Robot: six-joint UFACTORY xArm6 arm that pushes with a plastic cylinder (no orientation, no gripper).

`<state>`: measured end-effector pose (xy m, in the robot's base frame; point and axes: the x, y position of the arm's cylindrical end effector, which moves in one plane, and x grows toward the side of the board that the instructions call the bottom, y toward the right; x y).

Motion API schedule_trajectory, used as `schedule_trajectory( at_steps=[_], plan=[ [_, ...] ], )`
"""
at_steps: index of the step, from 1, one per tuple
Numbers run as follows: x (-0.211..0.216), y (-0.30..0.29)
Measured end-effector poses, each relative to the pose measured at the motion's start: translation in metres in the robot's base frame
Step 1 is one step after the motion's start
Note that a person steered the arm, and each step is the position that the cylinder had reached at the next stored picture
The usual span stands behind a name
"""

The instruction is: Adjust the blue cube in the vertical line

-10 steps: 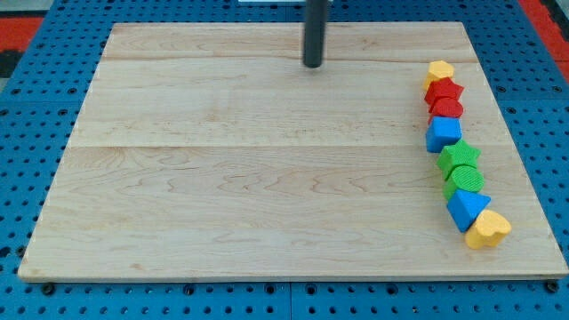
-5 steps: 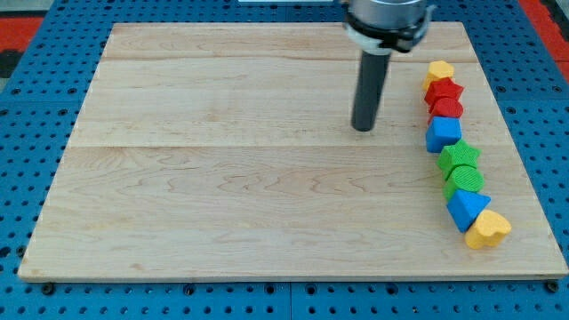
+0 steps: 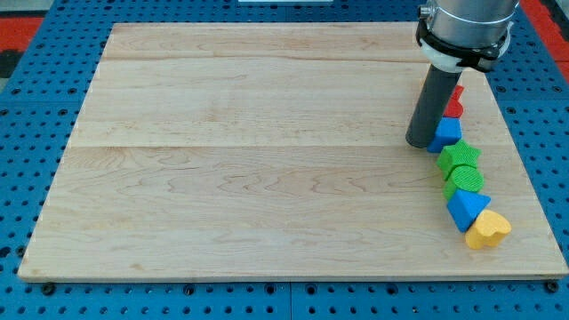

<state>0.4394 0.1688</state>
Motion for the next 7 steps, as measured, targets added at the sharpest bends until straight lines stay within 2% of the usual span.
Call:
schedule_trajectory(
  at_steps=[5, 7],
  plan=[
    [-0.001, 0.016],
    [-0.001, -0.058]
  ],
)
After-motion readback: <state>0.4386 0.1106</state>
